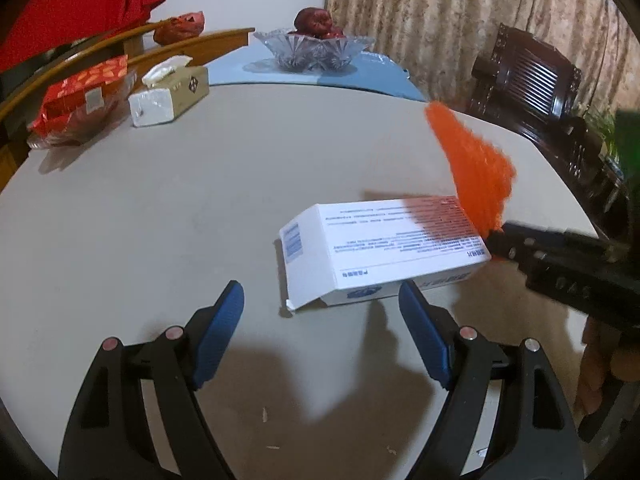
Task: Collect trash
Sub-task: 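Grasp the orange foam mesh sleeve with the right gripper and lift it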
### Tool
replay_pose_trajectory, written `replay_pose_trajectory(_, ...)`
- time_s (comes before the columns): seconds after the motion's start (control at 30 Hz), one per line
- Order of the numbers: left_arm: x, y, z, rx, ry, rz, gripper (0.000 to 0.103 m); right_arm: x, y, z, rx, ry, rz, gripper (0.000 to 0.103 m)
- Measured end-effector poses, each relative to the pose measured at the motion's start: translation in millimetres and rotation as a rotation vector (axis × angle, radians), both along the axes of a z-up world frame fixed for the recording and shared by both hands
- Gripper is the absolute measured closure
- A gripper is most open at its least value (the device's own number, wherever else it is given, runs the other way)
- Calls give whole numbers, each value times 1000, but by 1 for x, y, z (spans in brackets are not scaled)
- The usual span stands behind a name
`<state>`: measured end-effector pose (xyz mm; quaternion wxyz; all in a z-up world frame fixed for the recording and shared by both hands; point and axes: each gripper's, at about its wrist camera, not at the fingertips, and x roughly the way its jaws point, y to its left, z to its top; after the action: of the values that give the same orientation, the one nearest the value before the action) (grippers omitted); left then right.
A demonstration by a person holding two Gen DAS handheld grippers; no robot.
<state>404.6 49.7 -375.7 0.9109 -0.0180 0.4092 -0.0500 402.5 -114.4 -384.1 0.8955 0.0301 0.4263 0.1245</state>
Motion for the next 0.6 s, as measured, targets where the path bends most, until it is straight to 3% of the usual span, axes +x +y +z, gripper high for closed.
replay_pose_trajectory(0.03, 0, 0, 0, 0, -1, -1, 25, -1, -1, 0, -6, -9, 2, 67)
replay_pose_trajectory(0.1, 1, -2, 1, 3, -4, -2, 25, -4, 0, 0, -17, -14, 27, 82)
replay_pose_trajectory(0.2, 4, -4, -1, -5, 5, 9, 25, -10, -1, 4, -24, -38, 28, 92)
replay_pose_trajectory(0.37, 5, -6, -1, -31, 10, 11, 27, -21, -18, 11, 0, -49, -14, 92)
replay_pose_trajectory(0.6, 0, -26, 1, -41, 13, -74, 29, -33, -44, 19, 19, -64, -78, 92)
